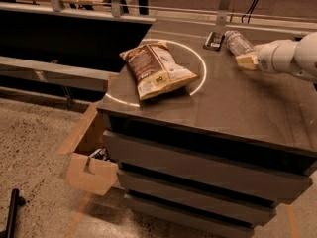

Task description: Move water bottle near rxbar chocolate

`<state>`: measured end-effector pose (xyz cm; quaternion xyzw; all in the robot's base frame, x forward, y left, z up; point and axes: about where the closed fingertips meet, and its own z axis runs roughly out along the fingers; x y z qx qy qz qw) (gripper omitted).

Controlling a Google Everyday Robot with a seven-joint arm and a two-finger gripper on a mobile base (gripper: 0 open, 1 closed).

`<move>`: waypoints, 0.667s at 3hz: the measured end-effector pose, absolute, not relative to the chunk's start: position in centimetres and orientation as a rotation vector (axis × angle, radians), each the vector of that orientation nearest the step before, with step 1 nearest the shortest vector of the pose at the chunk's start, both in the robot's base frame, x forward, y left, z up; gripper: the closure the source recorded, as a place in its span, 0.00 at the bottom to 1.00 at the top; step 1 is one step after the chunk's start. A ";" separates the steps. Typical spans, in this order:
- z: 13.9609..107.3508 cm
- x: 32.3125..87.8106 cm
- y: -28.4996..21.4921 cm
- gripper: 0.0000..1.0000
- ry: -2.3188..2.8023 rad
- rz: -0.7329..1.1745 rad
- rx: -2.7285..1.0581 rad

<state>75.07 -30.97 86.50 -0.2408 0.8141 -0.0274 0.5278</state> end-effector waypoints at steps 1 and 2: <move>86.4 74.8 -30.9 0.38 1.949 -0.066 -0.580; 86.3 74.6 -30.6 0.15 1.952 -0.063 -0.590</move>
Offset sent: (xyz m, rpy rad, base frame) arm -0.0093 0.0029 -0.0016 -0.0128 0.0135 0.0140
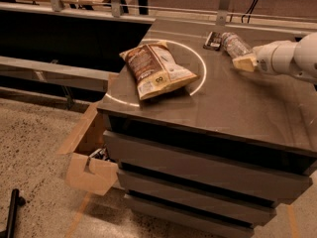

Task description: Move water bottle near rxbar chocolate

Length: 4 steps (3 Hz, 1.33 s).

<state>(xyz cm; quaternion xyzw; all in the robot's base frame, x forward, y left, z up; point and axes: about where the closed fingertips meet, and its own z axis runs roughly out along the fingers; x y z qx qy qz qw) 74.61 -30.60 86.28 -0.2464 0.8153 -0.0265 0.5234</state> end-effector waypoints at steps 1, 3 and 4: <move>86.2 74.2 -30.5 0.00 1.955 -0.064 -0.593; 86.5 73.6 -30.7 0.00 1.952 -0.049 -0.572; 88.4 72.3 -30.9 0.00 1.927 -0.029 -0.569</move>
Offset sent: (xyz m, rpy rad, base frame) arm -0.0086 -0.0031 0.0017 -0.0106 0.0012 -0.0068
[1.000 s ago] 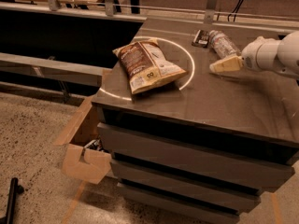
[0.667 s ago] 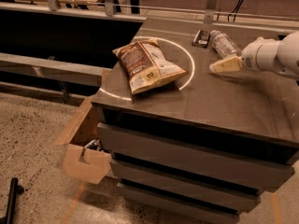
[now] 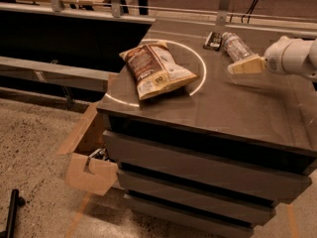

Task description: Move water bottle near rxbar chocolate

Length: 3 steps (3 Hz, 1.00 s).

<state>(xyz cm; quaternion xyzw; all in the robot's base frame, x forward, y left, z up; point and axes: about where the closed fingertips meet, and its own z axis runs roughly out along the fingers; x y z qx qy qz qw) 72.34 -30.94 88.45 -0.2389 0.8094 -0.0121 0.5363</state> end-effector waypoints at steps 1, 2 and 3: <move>91.4 70.0 -31.8 0.00 1.908 -0.028 -0.581; 93.5 67.8 -33.6 0.00 1.919 -0.078 -0.573; 94.7 65.5 -36.8 0.00 1.968 -0.173 -0.543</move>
Offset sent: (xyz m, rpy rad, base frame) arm -0.0835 -0.0757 0.0792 -0.0978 -0.0063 -0.1026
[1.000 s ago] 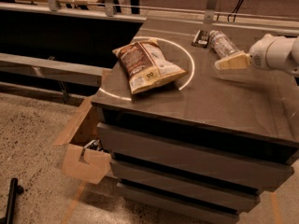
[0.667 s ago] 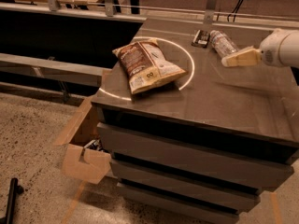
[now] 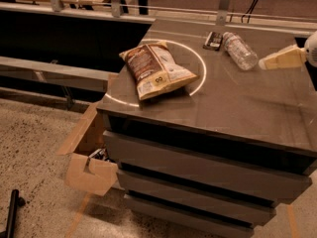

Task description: Move water bottle near rxbar chocolate

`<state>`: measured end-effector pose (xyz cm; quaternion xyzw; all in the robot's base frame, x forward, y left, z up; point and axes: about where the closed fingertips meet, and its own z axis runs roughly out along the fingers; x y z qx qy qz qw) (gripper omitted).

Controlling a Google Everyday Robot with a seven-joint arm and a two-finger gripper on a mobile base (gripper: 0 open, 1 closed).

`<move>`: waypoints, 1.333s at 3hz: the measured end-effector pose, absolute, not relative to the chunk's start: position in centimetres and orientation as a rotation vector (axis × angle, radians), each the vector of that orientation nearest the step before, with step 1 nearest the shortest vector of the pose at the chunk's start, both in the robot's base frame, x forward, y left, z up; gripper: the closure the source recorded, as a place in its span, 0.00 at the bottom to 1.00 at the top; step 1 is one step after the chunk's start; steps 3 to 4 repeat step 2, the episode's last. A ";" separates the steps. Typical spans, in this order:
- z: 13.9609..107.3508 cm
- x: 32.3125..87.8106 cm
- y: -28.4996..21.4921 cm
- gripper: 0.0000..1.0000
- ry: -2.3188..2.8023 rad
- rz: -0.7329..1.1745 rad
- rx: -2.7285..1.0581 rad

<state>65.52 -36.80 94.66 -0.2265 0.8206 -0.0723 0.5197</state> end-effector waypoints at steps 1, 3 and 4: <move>94.9 64.6 -39.0 0.00 1.992 -0.224 -0.516; 94.9 64.6 -39.0 0.00 1.992 -0.224 -0.516; 94.9 64.6 -39.0 0.00 1.992 -0.224 -0.516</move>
Offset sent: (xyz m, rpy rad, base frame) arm -0.0088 -0.0219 0.0020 -0.0244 0.0107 -0.0455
